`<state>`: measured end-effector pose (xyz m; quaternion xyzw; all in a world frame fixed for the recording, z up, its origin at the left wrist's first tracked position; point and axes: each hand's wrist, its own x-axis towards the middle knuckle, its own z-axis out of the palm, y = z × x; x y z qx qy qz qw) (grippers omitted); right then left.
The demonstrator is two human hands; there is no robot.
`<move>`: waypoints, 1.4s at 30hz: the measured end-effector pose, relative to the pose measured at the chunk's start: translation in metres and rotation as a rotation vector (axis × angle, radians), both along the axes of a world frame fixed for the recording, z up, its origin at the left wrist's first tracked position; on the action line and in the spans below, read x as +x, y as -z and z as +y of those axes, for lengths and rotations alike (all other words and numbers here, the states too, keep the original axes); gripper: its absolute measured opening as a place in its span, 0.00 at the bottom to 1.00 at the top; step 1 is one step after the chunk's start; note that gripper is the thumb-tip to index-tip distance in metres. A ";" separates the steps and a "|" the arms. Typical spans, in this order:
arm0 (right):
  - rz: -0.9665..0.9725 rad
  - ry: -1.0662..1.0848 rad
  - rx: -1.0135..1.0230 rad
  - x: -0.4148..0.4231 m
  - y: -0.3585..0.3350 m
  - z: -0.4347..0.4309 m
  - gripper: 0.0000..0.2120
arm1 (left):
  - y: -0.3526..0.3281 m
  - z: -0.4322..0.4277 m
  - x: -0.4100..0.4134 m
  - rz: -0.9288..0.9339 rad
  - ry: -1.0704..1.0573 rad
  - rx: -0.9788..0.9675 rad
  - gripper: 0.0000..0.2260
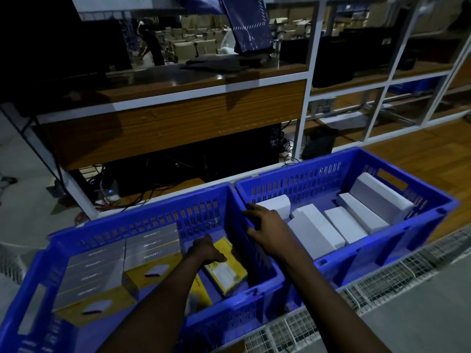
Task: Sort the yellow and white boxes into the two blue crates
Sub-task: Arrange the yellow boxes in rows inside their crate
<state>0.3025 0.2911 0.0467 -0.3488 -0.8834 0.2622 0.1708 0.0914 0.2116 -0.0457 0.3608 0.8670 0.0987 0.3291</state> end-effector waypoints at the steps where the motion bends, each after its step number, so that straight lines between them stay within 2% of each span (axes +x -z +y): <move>1: -0.001 0.002 0.003 0.000 0.000 0.000 0.25 | -0.004 0.001 0.002 0.025 0.006 -0.022 0.51; 4: 0.002 0.003 0.006 0.000 0.001 0.001 0.25 | -0.011 0.006 0.001 0.033 0.018 -0.077 0.42; 7: 0.009 -0.006 -0.016 -0.001 0.003 0.003 0.25 | -0.023 0.005 0.005 0.030 0.065 -0.123 0.27; 10: 0.031 -0.014 -0.013 0.000 0.003 0.004 0.26 | -0.026 0.007 0.006 -0.033 0.078 -0.089 0.40; 11: 0.036 -0.013 -0.005 0.001 0.003 0.004 0.26 | -0.030 0.007 0.008 -0.048 0.074 -0.068 0.39; 13: 0.040 -0.016 -0.002 0.001 0.004 0.005 0.25 | -0.041 0.010 0.010 -0.055 0.081 -0.012 0.28; 16: -0.007 -0.014 0.029 0.001 0.003 0.004 0.24 | -0.063 0.005 0.008 0.035 0.134 0.108 0.19; 20: -0.210 -0.009 0.240 0.001 -0.010 -0.005 0.22 | -0.087 -0.017 -0.014 0.123 0.037 0.294 0.25; 22: -0.237 -0.033 0.297 -0.004 -0.017 -0.010 0.22 | -0.097 -0.034 -0.029 0.077 -0.071 0.417 0.26; 24: -0.177 -0.085 0.318 -0.016 -0.020 -0.014 0.24 | -0.104 -0.053 -0.047 -0.021 -0.217 0.548 0.33; 26: -0.028 -0.151 0.305 -0.035 -0.019 -0.020 0.24 | -0.111 -0.070 -0.062 -0.132 -0.329 0.674 0.29; 30: 0.291 -0.321 0.059 -0.081 -0.016 -0.043 0.23 | -0.121 -0.104 -0.080 -0.326 -0.515 0.749 0.11; 32: 0.436 -0.349 -0.111 -0.103 -0.023 -0.054 0.21 | -0.122 -0.128 -0.083 -0.508 -0.658 0.725 0.07; 35: 0.567 -0.337 -0.552 -0.131 -0.038 -0.072 0.22 | -0.116 -0.164 -0.086 -0.783 -0.764 0.704 0.10; 37: 0.601 -0.350 -0.859 -0.141 -0.040 -0.086 0.17 | -0.107 -0.178 -0.086 -0.874 -0.806 0.732 0.10; 39: 0.596 -0.399 -1.041 -0.150 -0.034 -0.093 0.15 | -0.099 -0.185 -0.082 -0.973 -0.841 0.738 0.12; 42: 0.466 -0.474 -1.070 -0.155 -0.024 -0.095 0.35 | -0.090 -0.189 -0.078 -1.152 -0.791 0.751 0.22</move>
